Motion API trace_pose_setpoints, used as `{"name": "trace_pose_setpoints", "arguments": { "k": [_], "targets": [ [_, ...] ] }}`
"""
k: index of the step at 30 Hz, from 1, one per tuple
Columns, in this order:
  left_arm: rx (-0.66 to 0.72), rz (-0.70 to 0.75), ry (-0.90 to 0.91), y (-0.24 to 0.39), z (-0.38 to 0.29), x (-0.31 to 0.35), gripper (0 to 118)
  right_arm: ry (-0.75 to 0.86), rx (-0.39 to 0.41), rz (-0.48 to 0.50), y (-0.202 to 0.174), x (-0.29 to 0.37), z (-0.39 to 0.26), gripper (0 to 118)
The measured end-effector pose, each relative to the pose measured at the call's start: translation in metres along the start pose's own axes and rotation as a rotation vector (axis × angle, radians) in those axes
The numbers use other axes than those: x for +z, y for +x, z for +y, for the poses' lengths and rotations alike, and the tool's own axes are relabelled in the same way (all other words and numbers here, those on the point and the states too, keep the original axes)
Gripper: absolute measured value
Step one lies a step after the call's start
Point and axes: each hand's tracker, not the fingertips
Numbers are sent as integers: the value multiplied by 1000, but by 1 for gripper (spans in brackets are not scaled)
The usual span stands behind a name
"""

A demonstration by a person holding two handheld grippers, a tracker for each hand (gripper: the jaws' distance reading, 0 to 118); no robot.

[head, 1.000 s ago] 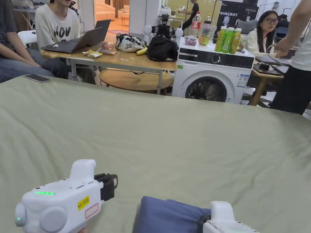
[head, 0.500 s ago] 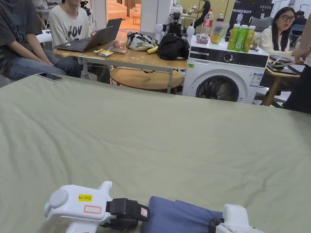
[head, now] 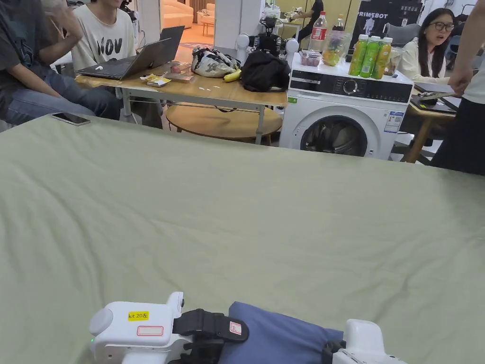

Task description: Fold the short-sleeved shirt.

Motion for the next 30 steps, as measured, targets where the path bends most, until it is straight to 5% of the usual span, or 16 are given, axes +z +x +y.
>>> {"name": "trace_pose_setpoints", "arguments": {
  "k": [15,19,30],
  "targets": [
    [-131,155,-52,19,1,-29,64,0,24,-26,-6,-2,0,0],
    [-157,263,-30,20,1,-38,24,0,26,-31,-7,-3,0,0],
    [-69,175,-3,13,-2,-29,19,34,46,-23,-7,4,-4,0]
  ]
}}
